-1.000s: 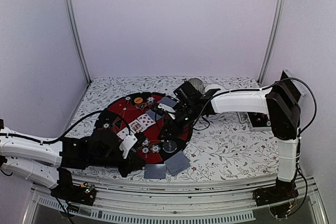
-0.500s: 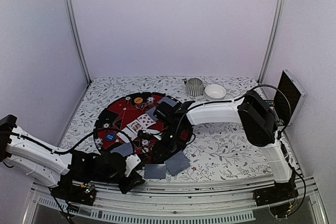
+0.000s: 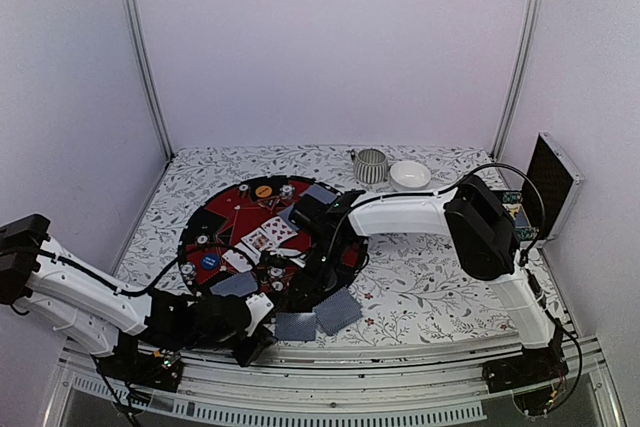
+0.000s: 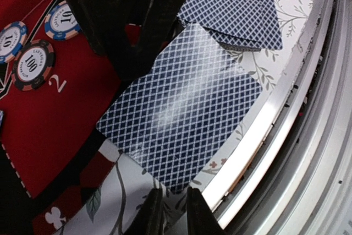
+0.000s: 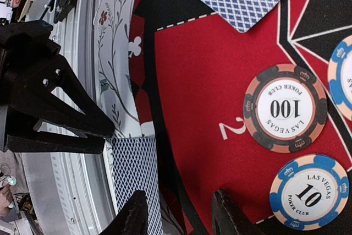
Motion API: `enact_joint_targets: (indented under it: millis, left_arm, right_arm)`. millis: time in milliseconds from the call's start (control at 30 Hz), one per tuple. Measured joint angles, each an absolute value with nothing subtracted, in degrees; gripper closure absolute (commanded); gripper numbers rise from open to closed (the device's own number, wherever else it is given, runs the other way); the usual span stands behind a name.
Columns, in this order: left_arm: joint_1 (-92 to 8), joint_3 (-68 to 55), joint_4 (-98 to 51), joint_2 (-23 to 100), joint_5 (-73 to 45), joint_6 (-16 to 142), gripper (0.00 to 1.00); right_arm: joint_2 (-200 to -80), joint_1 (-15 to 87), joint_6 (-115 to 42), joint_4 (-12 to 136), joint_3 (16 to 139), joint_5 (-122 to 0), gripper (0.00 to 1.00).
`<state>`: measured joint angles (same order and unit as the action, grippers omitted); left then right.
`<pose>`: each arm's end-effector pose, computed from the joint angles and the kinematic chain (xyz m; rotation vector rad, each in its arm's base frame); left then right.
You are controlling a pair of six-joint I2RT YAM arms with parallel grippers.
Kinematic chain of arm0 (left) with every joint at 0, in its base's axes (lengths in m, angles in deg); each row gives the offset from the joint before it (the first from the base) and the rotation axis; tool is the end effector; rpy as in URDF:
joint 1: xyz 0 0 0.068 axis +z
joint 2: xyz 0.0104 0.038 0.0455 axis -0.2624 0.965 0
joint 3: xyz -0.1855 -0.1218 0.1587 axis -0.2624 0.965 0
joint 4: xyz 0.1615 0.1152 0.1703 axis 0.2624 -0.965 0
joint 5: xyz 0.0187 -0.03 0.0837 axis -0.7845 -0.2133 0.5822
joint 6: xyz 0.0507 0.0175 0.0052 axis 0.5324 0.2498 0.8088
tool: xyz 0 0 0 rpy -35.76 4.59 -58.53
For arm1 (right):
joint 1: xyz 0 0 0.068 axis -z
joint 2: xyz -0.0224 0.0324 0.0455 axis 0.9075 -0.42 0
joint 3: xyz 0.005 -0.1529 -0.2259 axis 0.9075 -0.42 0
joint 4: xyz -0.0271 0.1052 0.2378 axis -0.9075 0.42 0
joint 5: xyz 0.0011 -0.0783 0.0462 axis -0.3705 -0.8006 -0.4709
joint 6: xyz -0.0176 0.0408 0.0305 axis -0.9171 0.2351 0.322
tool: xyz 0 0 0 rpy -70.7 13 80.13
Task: Distribute texas hold em gaming equipment
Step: Pick up the poker card from the corner of the board.
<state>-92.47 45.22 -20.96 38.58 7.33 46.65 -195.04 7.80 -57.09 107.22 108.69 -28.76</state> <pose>0.0548 -0.2057 0.1189 0.9551 2.3043 -0.5359 0.2389 0.4154 0.1294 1.7911 -2.2856 -1.1130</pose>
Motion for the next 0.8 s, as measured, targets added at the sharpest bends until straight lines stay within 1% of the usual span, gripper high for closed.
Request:
enact_joint_targets:
  millis: [333, 467, 533, 600, 700, 733, 800]
  left_arm:
    - [-92.5, 45.5, -20.8, 38.6, 9.7, 46.4, 0.82]
    - [-92.5, 45.7, -20.7, 38.8, 10.0, 46.4, 0.82]
    - [-92.5, 45.7, -20.5, 38.9, 10.1, 46.4, 0.82]
    - [-92.5, 45.7, -20.4, 39.0, 10.2, 46.4, 0.82]
    - [-92.5, 45.7, -20.4, 39.0, 10.2, 46.4, 0.82]
    - [-92.5, 45.7, -20.4, 39.0, 10.2, 46.4, 0.82]
    - [-92.5, 45.7, -20.4, 39.0, 10.2, 46.4, 0.83]
  right_arm:
    - [-196.3, 7.5, -57.5, 108.3, 108.7, -22.1, 0.60]
    - [-196.6, 7.2, -56.5, 108.4, 108.7, -21.6, 0.65]
    - [-196.8, 7.2, -56.0, 108.3, 108.8, -21.6, 0.70]
    - [-197.0, 7.2, -55.3, 108.1, 108.9, -21.8, 0.78]
    - [-197.3, 7.1, -54.6, 107.7, 109.0, -22.3, 0.95]
    - [-197.5, 7.0, -54.4, 107.7, 109.0, -22.6, 0.97]
    - [-197.8, 6.9, -53.9, 107.7, 109.0, -22.6, 0.98]
